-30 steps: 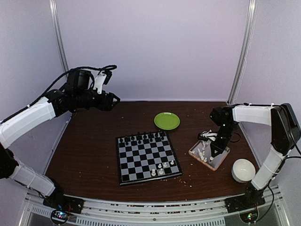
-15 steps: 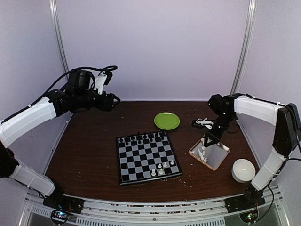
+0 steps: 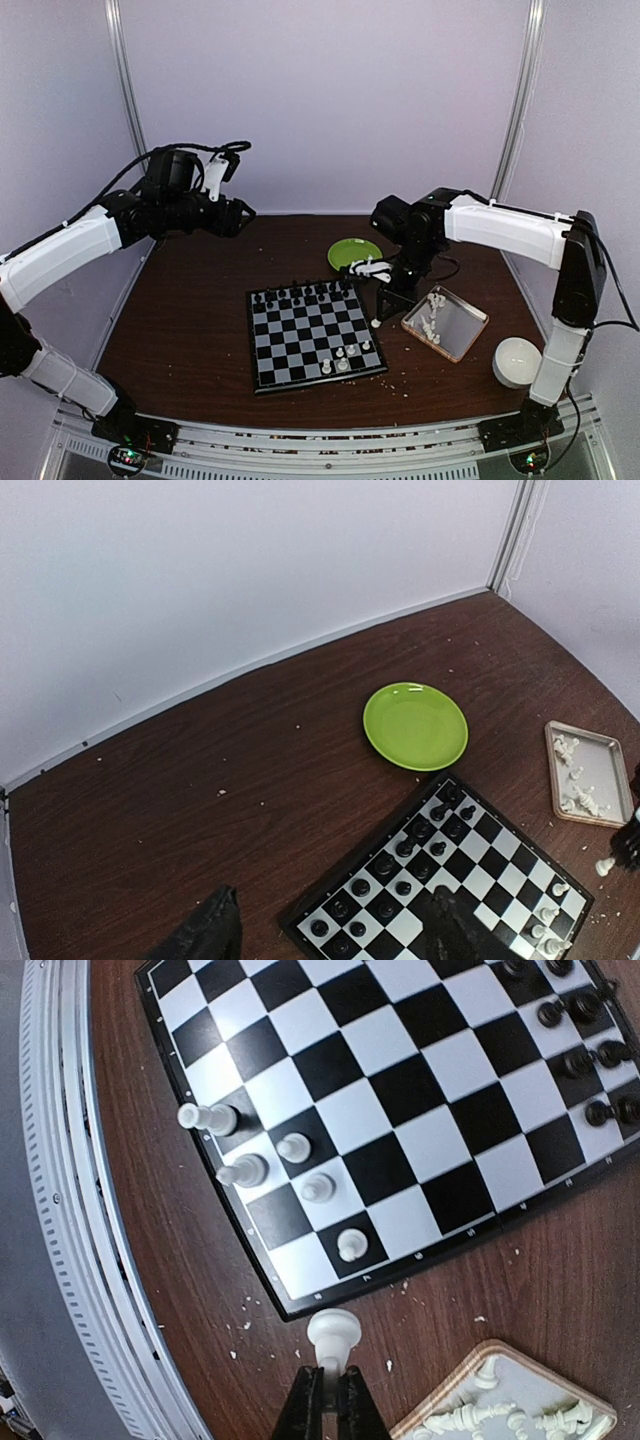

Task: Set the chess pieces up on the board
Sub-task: Place the knight at g1.

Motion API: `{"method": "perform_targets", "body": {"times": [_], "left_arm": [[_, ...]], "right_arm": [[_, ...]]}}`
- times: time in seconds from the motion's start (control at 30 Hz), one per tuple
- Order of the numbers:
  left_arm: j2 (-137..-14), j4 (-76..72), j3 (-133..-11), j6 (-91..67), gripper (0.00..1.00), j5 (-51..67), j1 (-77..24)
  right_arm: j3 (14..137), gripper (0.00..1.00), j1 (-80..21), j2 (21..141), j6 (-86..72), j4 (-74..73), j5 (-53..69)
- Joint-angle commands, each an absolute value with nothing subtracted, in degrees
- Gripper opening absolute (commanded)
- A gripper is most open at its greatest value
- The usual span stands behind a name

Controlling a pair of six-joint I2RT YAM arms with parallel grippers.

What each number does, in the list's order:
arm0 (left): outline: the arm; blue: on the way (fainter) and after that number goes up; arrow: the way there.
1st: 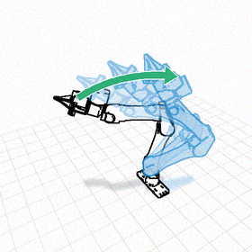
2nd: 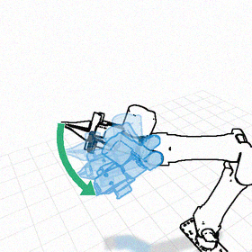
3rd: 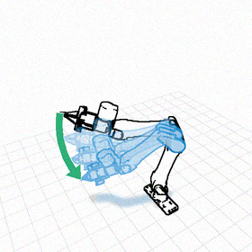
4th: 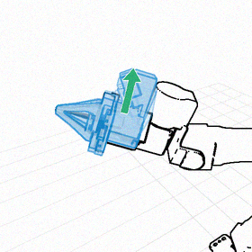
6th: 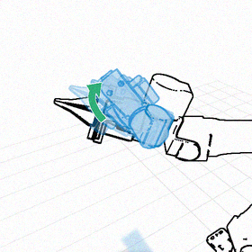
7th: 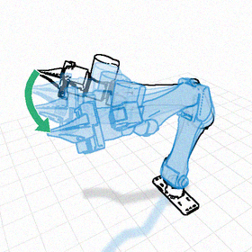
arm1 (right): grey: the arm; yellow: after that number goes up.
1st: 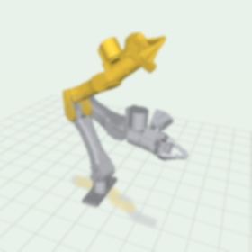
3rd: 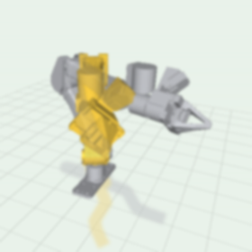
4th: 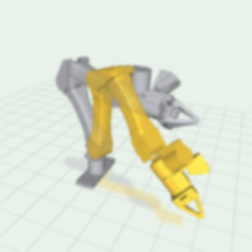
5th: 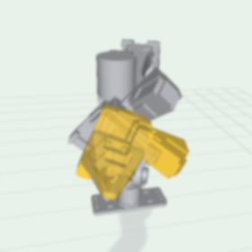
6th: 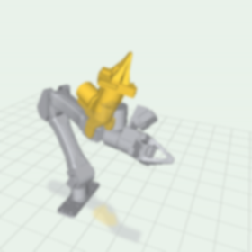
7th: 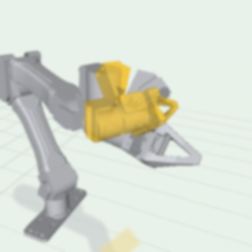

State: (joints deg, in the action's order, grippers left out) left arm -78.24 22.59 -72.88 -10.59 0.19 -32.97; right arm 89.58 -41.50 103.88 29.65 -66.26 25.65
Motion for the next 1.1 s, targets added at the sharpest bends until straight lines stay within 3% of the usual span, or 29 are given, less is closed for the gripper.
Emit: {"method": "perform_targets", "body": {"times": [0.0, 0.3, 1.07], "left_arm": [[-78.78, 21.88, -75.14, -9.71, 0.64, -0.23, -32.55], [-78.36, 22.15, -75.23, -9.40, 0.64, -0.70, -32.56], [-77.27, 22.15, -75.32, -9.15, 0.64, -0.45, -32.60]], "right_arm": [[94.30, 0.01, -46.80, 106.52, 30.10, -69.30, 21.85], [98.54, 0.01, -56.26, 112.12, 31.59, -69.58, 9.73], [95.85, 0.01, -60.11, 116.31, 31.87, -67.44, 6.33]]}}
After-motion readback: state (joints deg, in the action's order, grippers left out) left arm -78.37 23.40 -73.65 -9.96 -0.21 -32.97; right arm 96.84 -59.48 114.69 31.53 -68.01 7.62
